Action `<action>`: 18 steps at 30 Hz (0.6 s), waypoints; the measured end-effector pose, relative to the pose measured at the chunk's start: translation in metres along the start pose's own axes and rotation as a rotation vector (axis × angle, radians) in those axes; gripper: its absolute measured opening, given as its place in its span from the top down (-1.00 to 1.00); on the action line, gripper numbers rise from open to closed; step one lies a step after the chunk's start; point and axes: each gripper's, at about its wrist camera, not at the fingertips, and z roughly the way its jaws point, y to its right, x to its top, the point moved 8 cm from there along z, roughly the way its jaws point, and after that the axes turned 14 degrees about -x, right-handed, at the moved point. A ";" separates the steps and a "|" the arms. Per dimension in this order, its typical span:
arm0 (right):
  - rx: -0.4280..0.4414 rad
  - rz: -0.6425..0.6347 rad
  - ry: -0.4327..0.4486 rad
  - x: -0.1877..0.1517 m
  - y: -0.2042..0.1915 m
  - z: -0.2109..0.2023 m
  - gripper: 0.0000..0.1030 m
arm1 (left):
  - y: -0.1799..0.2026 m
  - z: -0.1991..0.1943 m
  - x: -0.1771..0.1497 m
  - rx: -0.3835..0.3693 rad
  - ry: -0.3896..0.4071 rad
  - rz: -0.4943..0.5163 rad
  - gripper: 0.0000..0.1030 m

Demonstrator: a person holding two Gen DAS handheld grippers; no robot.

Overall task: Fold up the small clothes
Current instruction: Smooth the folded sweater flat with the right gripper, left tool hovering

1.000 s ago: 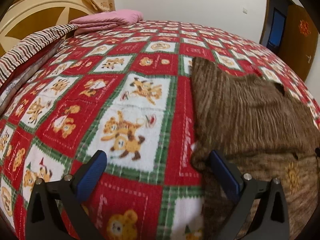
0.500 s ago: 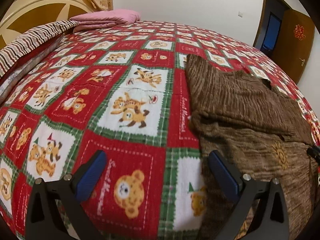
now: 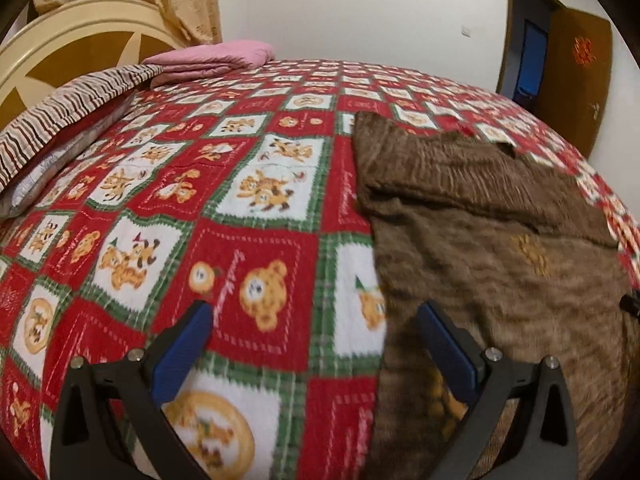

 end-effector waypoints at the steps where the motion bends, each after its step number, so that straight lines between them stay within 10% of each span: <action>1: 0.004 0.005 0.000 -0.003 0.001 -0.002 -0.59 | 0.003 -0.003 -0.003 -0.005 0.004 0.008 -1.00; 18: -0.024 -0.013 0.004 -0.056 0.007 -0.040 -0.60 | 0.026 -0.029 -0.047 -0.020 -0.022 0.104 -1.00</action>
